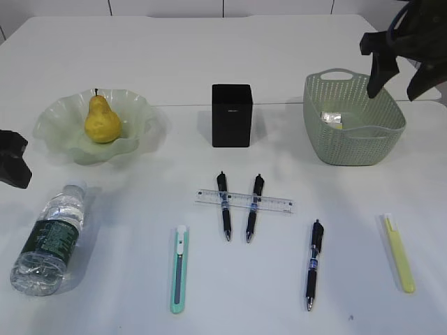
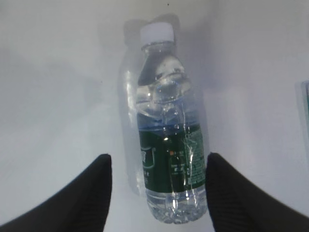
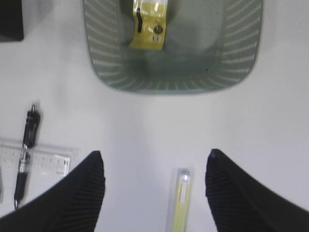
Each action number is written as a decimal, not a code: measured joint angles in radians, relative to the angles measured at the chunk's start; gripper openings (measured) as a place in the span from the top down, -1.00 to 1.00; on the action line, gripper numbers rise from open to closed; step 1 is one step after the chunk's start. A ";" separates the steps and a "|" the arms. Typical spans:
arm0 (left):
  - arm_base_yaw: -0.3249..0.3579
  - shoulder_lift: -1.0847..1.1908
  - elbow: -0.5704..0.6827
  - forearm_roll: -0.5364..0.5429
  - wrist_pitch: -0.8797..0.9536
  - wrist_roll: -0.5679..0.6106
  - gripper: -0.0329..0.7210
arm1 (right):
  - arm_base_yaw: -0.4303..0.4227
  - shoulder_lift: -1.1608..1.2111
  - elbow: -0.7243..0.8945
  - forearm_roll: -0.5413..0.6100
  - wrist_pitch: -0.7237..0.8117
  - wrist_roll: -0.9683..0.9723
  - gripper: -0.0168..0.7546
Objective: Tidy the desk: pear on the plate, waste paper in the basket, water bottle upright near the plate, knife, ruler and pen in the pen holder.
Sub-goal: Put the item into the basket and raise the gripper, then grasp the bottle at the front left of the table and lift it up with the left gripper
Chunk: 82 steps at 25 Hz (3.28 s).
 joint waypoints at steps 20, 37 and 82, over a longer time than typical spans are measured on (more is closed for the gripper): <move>0.000 0.121 0.000 -0.030 -0.005 0.000 -0.54 | 0.078 -0.396 0.584 -0.006 -0.006 -0.103 -0.31; -0.040 0.328 -0.036 -0.048 -0.161 -0.084 -0.58 | 0.078 -0.403 0.584 -0.044 -0.037 -0.103 -0.31; -0.040 0.485 -0.109 -0.070 -0.178 -0.097 -0.17 | 0.078 -0.403 0.584 -0.071 -0.065 -0.103 -0.32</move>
